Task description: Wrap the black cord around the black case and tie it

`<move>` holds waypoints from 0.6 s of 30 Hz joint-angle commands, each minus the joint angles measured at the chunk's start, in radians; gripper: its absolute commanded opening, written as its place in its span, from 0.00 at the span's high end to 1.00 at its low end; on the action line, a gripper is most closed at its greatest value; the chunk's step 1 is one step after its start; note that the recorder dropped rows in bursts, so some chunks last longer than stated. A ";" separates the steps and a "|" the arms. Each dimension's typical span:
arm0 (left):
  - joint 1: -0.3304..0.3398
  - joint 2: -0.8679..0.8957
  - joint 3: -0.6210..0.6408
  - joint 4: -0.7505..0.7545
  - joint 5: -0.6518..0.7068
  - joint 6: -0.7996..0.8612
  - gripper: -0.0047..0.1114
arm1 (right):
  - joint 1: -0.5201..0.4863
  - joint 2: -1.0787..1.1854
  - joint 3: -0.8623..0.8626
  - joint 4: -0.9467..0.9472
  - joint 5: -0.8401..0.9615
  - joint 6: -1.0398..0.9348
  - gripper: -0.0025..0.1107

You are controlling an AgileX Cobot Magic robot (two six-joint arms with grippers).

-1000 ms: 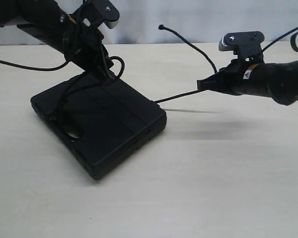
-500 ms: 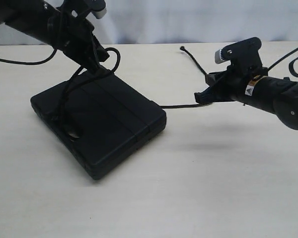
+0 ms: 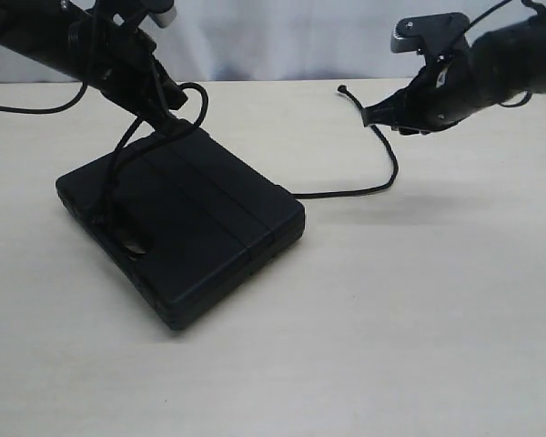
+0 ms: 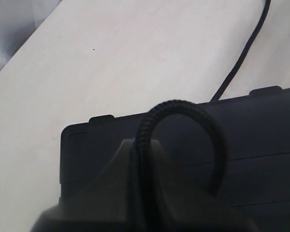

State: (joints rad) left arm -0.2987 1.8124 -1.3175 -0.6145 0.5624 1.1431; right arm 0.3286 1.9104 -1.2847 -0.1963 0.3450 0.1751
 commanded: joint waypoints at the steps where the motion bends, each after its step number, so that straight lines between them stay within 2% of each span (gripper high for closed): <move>1: 0.000 -0.006 0.002 -0.018 0.012 0.001 0.96 | -0.029 0.121 -0.179 0.057 0.233 0.003 0.60; 7: 0.000 -0.006 0.002 -0.018 0.025 0.001 0.96 | -0.072 0.238 -0.311 0.214 0.312 -0.136 0.58; 12: 0.000 -0.006 0.002 -0.018 0.021 0.003 0.96 | -0.070 0.293 -0.367 0.211 0.283 -0.150 0.59; 18: 0.000 -0.006 0.002 -0.018 0.019 0.003 0.96 | -0.072 0.378 -0.465 0.151 0.291 -0.175 0.65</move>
State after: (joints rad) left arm -0.2987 1.8124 -1.3175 -0.6240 0.5872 1.1453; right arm 0.2591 2.2584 -1.7096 -0.0164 0.6406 0.0203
